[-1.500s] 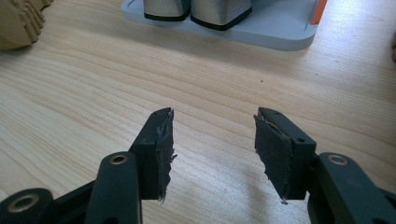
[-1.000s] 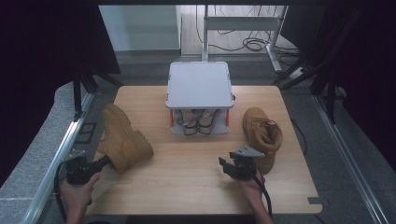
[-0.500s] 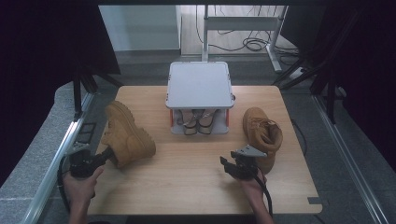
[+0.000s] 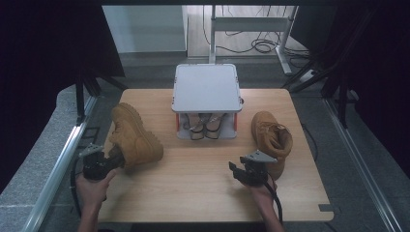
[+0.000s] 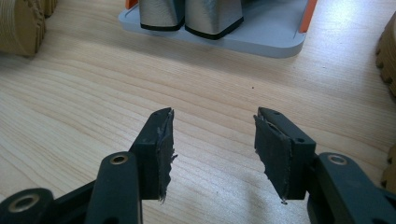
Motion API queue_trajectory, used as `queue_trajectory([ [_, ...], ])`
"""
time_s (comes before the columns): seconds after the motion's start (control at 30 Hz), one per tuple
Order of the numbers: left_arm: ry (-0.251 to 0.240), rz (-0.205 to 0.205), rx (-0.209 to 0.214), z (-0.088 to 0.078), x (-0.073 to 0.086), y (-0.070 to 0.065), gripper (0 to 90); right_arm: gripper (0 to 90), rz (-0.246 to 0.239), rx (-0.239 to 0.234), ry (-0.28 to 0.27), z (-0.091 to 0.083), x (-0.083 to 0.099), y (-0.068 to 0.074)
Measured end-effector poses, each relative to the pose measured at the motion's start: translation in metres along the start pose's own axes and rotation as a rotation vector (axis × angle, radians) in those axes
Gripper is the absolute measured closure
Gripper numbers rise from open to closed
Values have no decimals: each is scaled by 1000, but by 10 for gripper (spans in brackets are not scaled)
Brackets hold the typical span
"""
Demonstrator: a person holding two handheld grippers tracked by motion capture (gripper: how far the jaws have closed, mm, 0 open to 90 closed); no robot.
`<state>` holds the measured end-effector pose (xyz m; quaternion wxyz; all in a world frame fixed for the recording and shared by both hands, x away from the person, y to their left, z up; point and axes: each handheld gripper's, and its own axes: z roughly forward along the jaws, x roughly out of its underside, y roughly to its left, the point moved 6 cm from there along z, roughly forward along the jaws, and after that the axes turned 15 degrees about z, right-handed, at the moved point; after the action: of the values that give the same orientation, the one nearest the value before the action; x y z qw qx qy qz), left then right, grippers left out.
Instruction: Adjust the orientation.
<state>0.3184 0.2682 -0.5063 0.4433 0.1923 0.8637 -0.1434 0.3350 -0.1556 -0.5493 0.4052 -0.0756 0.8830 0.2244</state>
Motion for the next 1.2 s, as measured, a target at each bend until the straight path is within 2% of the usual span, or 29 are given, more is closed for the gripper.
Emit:
queue_trajectory([
  [0.37, -7, 44, 9, 13, -23, -10, 899, 469, -5, 6, 1, 0, 0, 0],
  [0.6, 12, 87, 26, 29, -48, -17, 899, 468, -6, 10, 3, 1, 1, -2],
  [0.73, -7, 105, 40, 35, -64, -22, 899, 468, -1, 14, 1, 1, 1, -4],
  [0.87, -33, 107, 77, 48, -82, -29, 899, 468, 1, 14, 2, 1, 1, -4],
  [0.97, -20, 120, 75, 59, -95, -35, 898, 467, -2, 15, 7, 2, 2, -4],
  [1.03, 0, 121, 79, 68, -97, -37, 897, 467, -2, 16, 9, 3, 2, -4],
  [1.07, -6, 118, 75, 69, -98, -38, 897, 467, -2, 17, 9, 3, 2, -4],
  [1.17, -21, 132, 60, 63, -98, -42, 897, 467, -1, 19, 9, 2, 3, -6],
  [1.2, -34, 152, 53, 59, -99, -46, 896, 467, 0, 20, 9, 2, 3, -6],
])
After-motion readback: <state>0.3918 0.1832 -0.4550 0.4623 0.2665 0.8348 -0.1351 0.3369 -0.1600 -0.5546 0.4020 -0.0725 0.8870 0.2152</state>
